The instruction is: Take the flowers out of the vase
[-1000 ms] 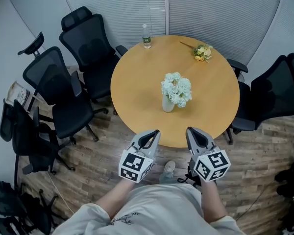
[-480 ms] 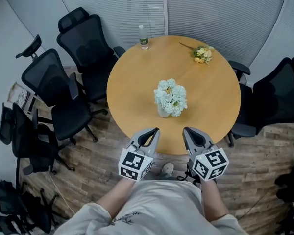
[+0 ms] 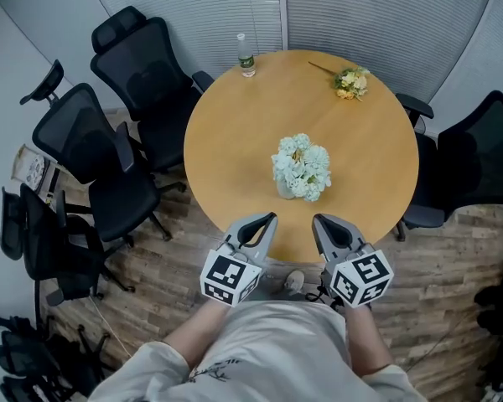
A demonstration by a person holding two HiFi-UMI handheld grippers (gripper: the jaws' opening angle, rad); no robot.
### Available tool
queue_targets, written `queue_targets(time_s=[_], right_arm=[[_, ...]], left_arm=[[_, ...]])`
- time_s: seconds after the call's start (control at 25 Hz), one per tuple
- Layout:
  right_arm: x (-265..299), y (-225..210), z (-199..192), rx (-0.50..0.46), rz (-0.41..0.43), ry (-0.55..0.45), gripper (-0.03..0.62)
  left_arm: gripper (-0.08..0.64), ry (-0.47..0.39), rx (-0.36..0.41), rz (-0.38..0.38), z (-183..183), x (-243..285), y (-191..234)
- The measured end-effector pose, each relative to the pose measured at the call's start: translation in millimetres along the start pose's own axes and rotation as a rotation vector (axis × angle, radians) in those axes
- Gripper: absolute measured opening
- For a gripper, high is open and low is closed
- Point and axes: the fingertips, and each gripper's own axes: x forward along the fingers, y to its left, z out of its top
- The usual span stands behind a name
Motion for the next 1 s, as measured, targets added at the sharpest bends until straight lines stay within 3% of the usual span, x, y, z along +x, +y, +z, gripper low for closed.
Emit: queue_targets(time_s=[0.36,1.0], right_arm=[[21,-3,-15,0.04,-0.046,0.036,0.008],[68,-18,-58,0.09,-0.096,0.051,0.008]], left_arm=[[0.011,0.026,0.014,-0.079,-2,17,18],[0.012,0.076,-0.02,-0.117,-51,57,49]])
